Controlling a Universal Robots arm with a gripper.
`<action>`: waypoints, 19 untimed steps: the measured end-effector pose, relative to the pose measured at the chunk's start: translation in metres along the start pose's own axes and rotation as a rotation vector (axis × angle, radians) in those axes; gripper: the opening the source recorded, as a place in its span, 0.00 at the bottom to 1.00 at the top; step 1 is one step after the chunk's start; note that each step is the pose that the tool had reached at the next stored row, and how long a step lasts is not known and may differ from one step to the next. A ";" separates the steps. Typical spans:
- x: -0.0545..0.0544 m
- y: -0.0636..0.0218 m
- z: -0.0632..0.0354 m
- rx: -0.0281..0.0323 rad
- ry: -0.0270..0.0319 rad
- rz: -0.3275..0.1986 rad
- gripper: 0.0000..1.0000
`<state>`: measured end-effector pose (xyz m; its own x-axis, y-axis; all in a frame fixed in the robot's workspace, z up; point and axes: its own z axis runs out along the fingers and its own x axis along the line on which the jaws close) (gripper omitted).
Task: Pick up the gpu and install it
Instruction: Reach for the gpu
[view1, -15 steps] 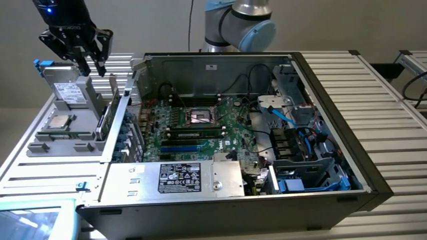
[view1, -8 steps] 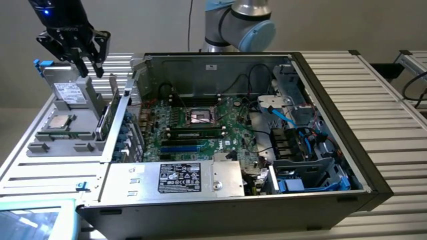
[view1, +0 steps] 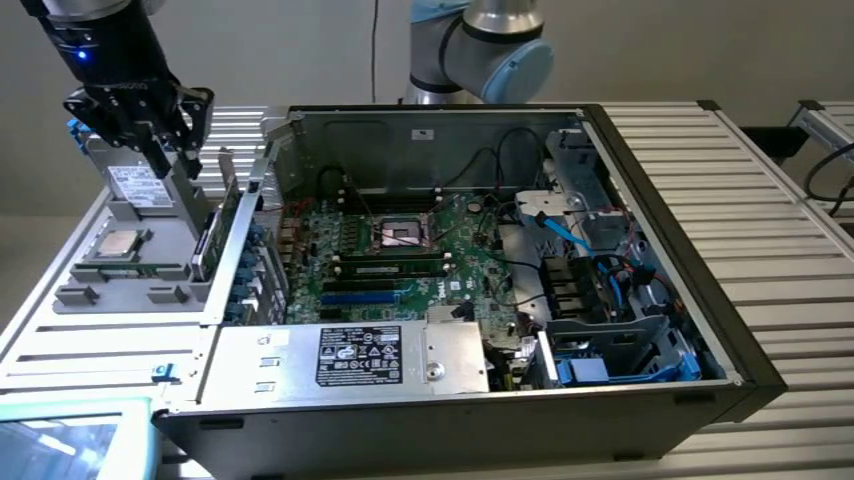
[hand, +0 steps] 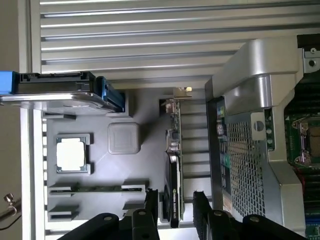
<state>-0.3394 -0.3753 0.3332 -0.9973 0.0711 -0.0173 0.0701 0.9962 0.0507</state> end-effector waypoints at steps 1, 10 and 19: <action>0.000 -0.0010 0.0018 -0.0001 0.0000 0.000 0.42; -0.007 -0.0015 0.0182 0.0001 0.0001 0.000 0.42; -0.010 -0.0018 0.0347 0.0001 0.0001 0.000 0.42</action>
<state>-0.3288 -0.3761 0.2986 -0.9973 0.0712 -0.0172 0.0702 0.9962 0.0506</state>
